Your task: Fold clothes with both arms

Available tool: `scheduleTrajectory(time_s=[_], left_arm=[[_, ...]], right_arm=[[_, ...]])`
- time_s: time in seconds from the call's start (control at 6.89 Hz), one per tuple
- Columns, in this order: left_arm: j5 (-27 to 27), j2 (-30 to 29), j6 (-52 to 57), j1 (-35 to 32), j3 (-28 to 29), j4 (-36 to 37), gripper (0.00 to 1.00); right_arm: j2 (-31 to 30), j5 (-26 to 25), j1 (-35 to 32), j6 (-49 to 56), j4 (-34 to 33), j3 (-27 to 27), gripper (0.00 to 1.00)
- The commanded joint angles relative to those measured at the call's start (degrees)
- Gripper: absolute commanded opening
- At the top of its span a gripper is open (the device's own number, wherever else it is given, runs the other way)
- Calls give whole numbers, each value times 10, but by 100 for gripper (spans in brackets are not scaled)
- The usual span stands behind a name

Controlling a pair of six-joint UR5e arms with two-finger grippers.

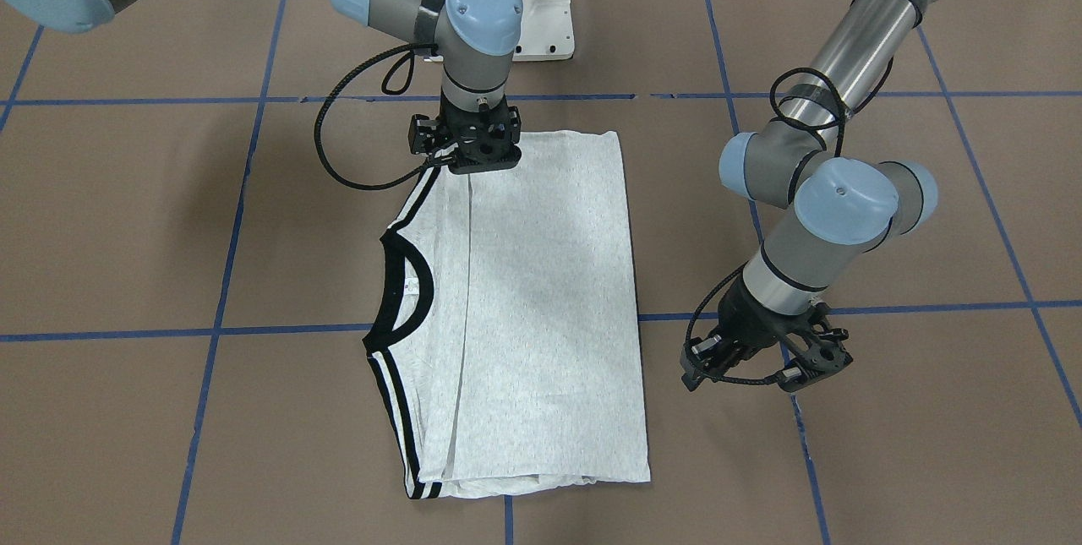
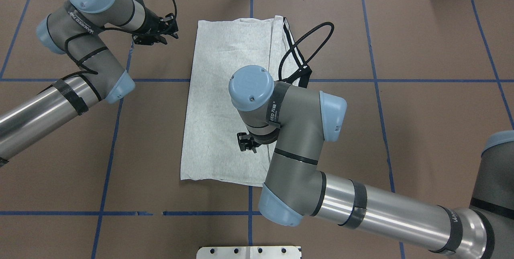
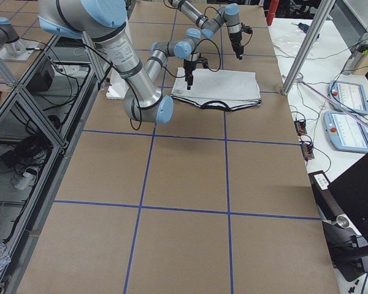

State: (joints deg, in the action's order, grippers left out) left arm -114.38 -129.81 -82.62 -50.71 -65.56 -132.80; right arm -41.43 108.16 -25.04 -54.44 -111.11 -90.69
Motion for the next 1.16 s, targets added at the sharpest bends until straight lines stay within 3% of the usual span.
scheduleTrajectory(time_s=[0.0, 1.02], left_arm=[[1, 1, -1, 0, 0, 0, 46], [0, 1, -3, -1, -4, 0, 46]], right_arm=[[26, -2, 4, 55, -50, 36, 100], [10, -7, 26, 54, -64, 58, 100]])
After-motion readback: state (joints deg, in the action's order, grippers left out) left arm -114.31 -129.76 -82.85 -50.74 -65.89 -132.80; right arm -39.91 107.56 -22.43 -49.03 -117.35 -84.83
